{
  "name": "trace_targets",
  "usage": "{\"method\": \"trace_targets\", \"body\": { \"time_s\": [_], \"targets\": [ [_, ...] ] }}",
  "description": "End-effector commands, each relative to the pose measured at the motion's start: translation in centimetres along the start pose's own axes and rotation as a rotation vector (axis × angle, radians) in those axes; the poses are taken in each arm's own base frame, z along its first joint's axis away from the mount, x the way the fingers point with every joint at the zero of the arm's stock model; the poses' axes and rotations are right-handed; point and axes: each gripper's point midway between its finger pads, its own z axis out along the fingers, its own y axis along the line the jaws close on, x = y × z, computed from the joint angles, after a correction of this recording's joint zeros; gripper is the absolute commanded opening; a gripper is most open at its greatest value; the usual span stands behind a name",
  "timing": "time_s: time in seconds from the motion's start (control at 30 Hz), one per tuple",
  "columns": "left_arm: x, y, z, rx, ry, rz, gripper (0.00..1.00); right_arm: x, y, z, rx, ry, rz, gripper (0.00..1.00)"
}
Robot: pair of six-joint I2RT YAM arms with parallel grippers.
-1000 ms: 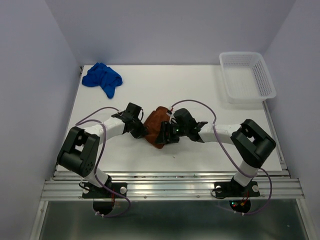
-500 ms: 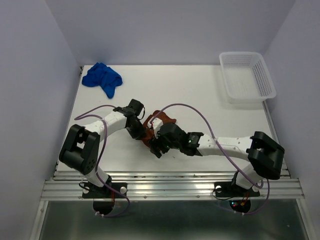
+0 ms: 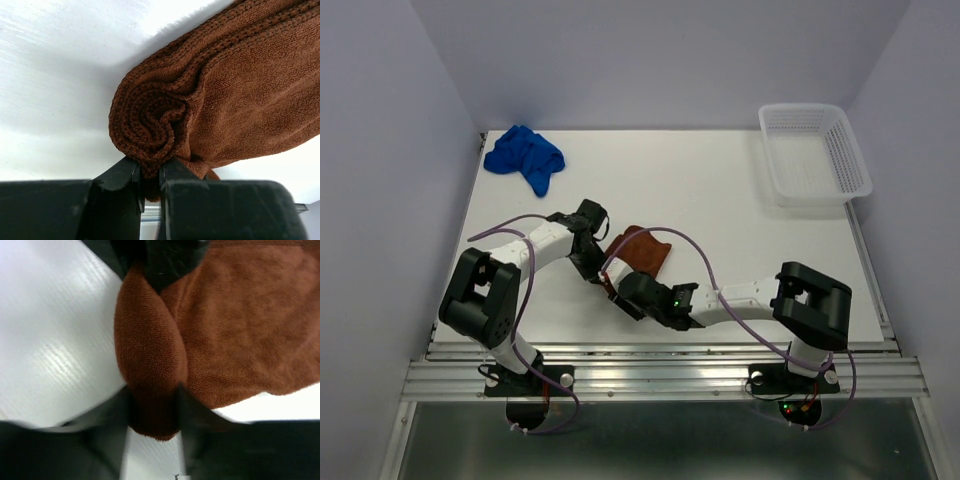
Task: Roll the towels
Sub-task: Roll the towel
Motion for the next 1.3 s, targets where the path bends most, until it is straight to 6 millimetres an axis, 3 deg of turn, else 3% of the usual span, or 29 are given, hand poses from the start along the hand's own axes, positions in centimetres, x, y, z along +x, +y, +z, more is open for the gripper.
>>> {"method": "trace_targets", "body": {
  "time_s": [0.0, 0.03, 0.07, 0.1, 0.13, 0.17, 0.3, 0.37, 0.6, 0.67, 0.9, 0.93, 1.13, 1.27],
  "targets": [
    [0.9, -0.9, -1.1, 0.057, 0.032, -0.029, 0.0, -1.2, -2.1, 0.0, 0.177, -0.081, 0.089, 0.34],
    [0.9, -1.0, -1.3, 0.067, 0.031, -0.04, 0.0, -1.1, -2.3, -0.1, 0.193, -0.084, 0.126, 0.27],
    [0.8, -1.2, -1.5, 0.077, 0.025, -0.04, 0.09, -1.1, -2.5, -0.2, 0.203, -0.086, 0.137, 0.21],
    [0.6, -1.6, -2.1, 0.103, 0.006, -0.039, 0.31, -1.0, -2.6, -0.3, 0.208, -0.084, 0.15, 0.09],
    [0.4, -1.7, -2.4, 0.114, -0.009, -0.05, 0.34, -1.1, -2.4, -0.5, 0.196, -0.09, 0.173, 0.05],
    [0.0, -2.0, -3.2, 0.141, -0.037, -0.055, 0.51, -1.2, -1.6, -0.6, 0.146, -0.089, 0.183, 0.03],
    [-1.0, -2.4, -5.0, 0.186, -0.108, -0.061, 0.81, -1.7, 0.5, -1.2, -0.031, -0.08, 0.288, 0.01],
    [-1.4, -2.5, -5.5, 0.2, -0.132, -0.057, 0.99, -2.1, -0.3, -1.3, -0.073, -0.066, 0.367, 0.01],
    [-1.4, -2.6, -5.7, 0.251, -0.152, -0.018, 0.99, -3.3, -1.3, -2.5, -0.34, -0.02, 0.624, 0.03],
    [-1.0, -2.2, -5.0, 0.254, -0.144, -0.017, 0.99, -3.0, -2.9, -2.2, -0.35, -0.003, 0.725, 0.04],
    [-0.8, -3.2, -3.4, 0.319, -0.132, -0.005, 0.99, -2.1, -2.7, -1.7, -0.555, 0.093, 0.89, 0.05],
    [-0.9, -3.5, -3.3, 0.327, -0.135, -0.004, 0.99, -1.7, -1.8, -1.7, -0.608, 0.127, 0.903, 0.05],
    [-0.8, -5.1, -2.6, 0.356, -0.138, 0.016, 0.99, -1.8, -1.7, -1.5, -0.702, 0.172, 0.938, 0.05],
    [-0.8, -4.9, -1.6, 0.329, -0.131, 0.023, 0.98, -1.4, -2.5, -1.0, -0.706, 0.199, 0.995, 0.06]
  ]
}}
